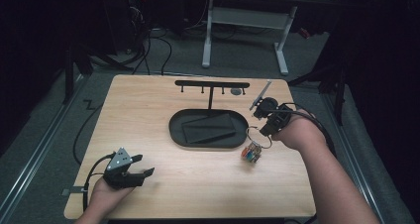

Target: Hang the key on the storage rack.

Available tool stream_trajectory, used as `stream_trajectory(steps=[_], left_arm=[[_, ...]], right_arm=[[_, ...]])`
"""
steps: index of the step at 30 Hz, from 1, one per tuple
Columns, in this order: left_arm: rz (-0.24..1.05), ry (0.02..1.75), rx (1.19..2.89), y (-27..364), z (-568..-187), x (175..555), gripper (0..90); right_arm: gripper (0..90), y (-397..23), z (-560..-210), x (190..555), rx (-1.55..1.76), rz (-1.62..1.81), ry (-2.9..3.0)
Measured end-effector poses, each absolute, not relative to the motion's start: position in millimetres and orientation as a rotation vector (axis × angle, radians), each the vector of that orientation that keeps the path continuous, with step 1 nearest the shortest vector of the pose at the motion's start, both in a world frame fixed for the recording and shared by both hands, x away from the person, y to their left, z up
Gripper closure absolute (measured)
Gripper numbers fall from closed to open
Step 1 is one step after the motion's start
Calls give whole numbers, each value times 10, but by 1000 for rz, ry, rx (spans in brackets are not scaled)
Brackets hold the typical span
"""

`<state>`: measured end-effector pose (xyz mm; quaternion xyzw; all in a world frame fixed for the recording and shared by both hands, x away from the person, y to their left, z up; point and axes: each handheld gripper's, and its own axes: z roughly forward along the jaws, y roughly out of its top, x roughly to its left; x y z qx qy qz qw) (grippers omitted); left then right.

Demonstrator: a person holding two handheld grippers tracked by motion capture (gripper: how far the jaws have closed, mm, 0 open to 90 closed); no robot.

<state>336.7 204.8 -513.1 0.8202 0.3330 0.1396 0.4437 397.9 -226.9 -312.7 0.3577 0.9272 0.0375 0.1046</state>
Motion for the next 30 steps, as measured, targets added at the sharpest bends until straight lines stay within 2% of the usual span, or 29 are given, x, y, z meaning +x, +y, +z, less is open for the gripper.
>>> stream_trajectory(steps=[30], left_arm=[[338, 849, 2029, 2097, -5155, 3367, 317]], right_arm=[[877, -2225, -2775, 4406, 1100, 182, 2698]])
